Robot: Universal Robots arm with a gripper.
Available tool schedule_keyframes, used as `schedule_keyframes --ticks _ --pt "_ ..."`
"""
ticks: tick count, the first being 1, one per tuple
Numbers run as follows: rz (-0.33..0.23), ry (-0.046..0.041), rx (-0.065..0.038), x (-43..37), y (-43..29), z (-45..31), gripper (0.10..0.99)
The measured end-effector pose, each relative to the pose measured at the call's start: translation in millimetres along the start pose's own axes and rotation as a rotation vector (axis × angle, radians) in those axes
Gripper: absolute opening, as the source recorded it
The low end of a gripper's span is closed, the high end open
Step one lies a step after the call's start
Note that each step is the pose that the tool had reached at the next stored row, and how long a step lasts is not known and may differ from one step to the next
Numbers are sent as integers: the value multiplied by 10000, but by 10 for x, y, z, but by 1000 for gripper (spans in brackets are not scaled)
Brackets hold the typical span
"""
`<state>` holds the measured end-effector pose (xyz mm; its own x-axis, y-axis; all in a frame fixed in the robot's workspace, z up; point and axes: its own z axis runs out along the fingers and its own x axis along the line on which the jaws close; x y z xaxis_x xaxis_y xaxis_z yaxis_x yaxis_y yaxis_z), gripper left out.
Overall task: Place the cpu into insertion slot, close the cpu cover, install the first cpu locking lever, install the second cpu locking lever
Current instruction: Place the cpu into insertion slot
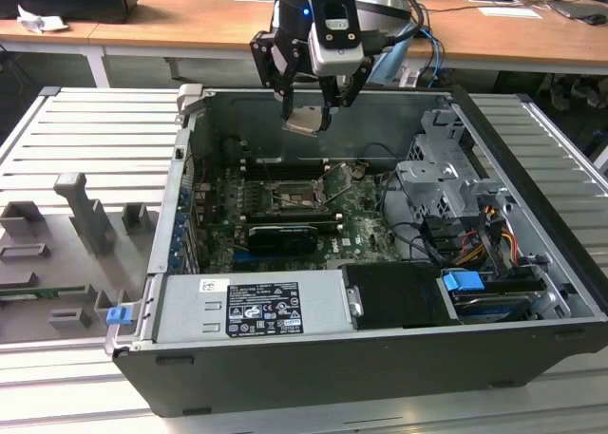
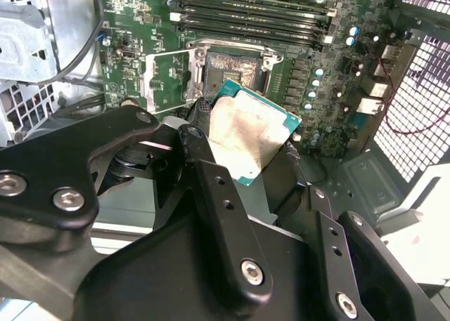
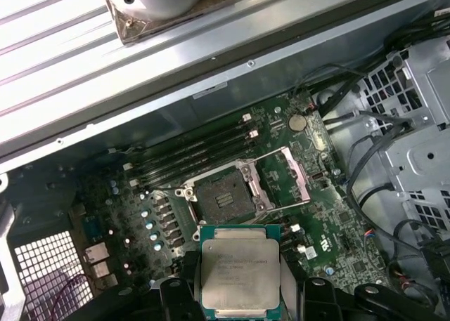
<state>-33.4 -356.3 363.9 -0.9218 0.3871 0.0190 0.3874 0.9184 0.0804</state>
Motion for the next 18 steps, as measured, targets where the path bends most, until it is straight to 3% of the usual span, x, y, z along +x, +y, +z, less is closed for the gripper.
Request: schedule_keyframes --ticks 18 --pt "87 -7 -2 -1 -3 37 537"
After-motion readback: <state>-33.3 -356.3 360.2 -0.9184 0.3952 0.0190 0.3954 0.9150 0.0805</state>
